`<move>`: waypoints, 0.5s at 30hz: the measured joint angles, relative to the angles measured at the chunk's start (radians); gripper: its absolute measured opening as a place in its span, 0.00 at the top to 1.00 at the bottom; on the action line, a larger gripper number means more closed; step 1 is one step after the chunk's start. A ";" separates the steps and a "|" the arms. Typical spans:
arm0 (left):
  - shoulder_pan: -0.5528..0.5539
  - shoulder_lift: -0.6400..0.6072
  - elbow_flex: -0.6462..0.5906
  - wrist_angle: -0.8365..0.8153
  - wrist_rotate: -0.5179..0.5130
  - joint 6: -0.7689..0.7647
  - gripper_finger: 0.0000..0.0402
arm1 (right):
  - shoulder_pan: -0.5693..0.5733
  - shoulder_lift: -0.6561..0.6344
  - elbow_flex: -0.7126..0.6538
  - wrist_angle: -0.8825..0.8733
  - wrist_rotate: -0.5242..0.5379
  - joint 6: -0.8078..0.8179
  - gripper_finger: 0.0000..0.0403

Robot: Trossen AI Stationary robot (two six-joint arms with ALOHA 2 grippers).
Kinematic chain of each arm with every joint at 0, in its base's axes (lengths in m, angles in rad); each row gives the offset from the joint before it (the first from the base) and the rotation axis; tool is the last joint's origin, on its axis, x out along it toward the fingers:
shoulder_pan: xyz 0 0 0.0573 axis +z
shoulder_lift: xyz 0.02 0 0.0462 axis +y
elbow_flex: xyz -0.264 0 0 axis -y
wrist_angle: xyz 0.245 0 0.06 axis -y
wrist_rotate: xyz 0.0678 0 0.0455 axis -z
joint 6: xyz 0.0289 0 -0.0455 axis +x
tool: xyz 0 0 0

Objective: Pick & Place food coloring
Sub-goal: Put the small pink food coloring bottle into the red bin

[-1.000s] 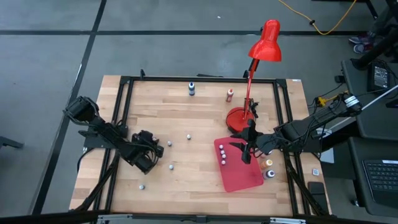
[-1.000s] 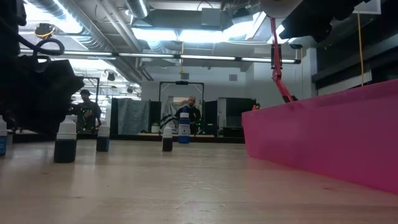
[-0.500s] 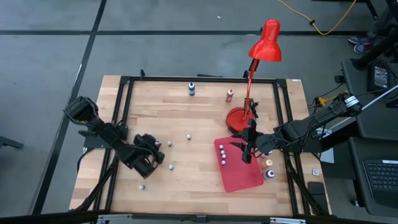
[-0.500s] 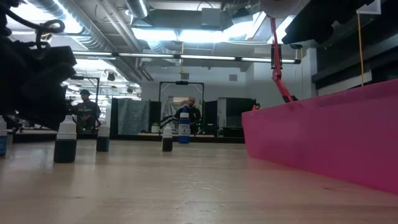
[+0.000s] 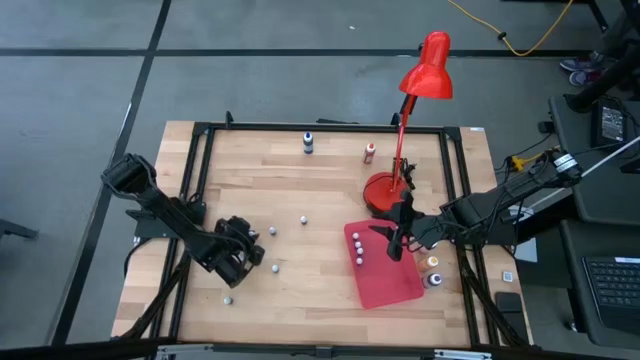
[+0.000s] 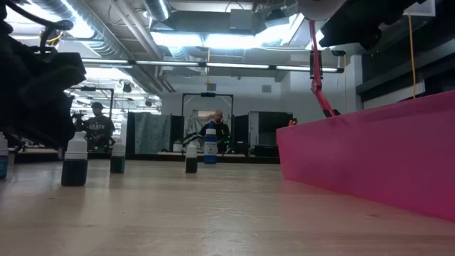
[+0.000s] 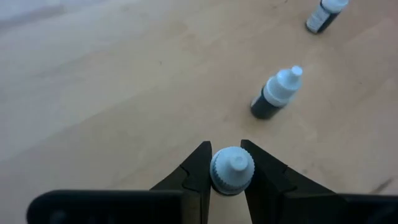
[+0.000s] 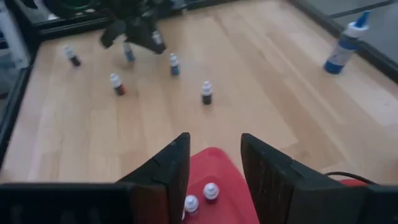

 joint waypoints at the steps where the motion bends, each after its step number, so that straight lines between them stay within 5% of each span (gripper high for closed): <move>1: 0.000 -0.008 0.000 -0.001 0.011 0.000 0.84 | 0.000 0.000 0.000 -0.002 0.017 0.008 0.64; 15: 0.009 -0.137 0.000 0.032 0.029 0.000 0.84 | -0.046 0.000 0.000 0.008 -0.001 0.004 0.64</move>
